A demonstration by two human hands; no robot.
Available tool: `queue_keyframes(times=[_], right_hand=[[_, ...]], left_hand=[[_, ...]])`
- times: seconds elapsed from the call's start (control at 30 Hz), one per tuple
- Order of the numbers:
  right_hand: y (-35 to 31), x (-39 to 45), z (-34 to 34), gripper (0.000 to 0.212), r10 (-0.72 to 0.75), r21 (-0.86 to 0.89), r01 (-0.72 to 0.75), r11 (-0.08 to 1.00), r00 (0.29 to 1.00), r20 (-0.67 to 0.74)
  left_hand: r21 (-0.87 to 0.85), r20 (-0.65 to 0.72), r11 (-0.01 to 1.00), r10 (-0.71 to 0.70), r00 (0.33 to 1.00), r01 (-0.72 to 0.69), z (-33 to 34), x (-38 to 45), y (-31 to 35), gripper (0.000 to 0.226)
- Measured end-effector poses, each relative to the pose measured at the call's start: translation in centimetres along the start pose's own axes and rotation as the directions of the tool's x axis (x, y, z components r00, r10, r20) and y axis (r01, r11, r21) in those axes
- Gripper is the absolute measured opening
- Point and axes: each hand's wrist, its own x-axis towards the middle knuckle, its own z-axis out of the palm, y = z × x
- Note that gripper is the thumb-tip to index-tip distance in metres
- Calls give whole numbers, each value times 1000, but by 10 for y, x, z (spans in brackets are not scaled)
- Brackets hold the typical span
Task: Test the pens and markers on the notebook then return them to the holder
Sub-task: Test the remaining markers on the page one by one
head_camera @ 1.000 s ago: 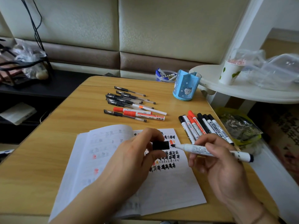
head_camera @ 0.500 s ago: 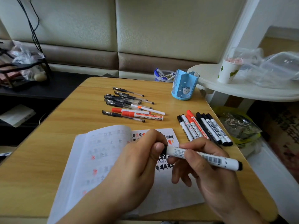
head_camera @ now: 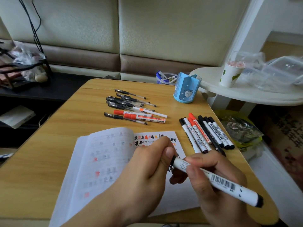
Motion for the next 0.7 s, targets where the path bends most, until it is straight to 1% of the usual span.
queue_keyframes(times=[0.07, 0.17, 0.23, 0.3, 0.37, 0.43, 0.5, 0.53, 0.6, 0.63, 0.7], right_hand=[[2, 1, 1, 26, -17, -18, 18, 1000, 1000, 16], [4, 5, 3, 20, 3, 2, -3, 1000, 998, 62], [3, 5, 6, 21, 57, -17, -56, 998, 996, 61], [3, 3, 6, 27, 155, 7, -156, 988, 986, 61], [3, 2, 2, 38, 196, 97, -197, 976, 980, 18], [3, 3, -3, 47, 225, 200, -209, 957, 972, -61], [5, 5, -6, 51, 265, 228, -236, 945, 958, -106], [6, 6, -6, 52, 272, 214, -244, 946, 955, -115], [8, 7, -7, 48, 267, 173, -245, 954, 957, -116], [10, 6, -8, 43, 270, 158, -251, 955, 957, -109], [11, 7, -11, 25, 307, 150, -296, 944, 950, -61]], left_hand=[[-48, 38, 998, -35, 999, 37, -3, -1, -1, 33], [-196, 40, 979, -53, 998, 60, -7, -1, 0, 32], [-233, -11, 968, -95, 995, 90, -9, -1, -5, 31], [-221, -77, 968, -141, 987, 121, -13, 0, -12, 32], [-229, -131, 964, -169, 977, 136, -20, 0, -18, 31], [-355, -186, 921, -235, 954, 157, -28, 2, -20, 28], [-483, -206, 858, -304, 930, 174, -33, 4, -20, 31], [-507, -205, 842, -324, 923, 183, -34, 4, -20, 32], [-491, -209, 848, -336, 919, 198, -33, 4, -22, 31], [-453, -221, 868, -327, 919, 200, -32, 4, -23, 30], [-313, -258, 929, -285, 923, 199, -32, 4, -26, 28]])
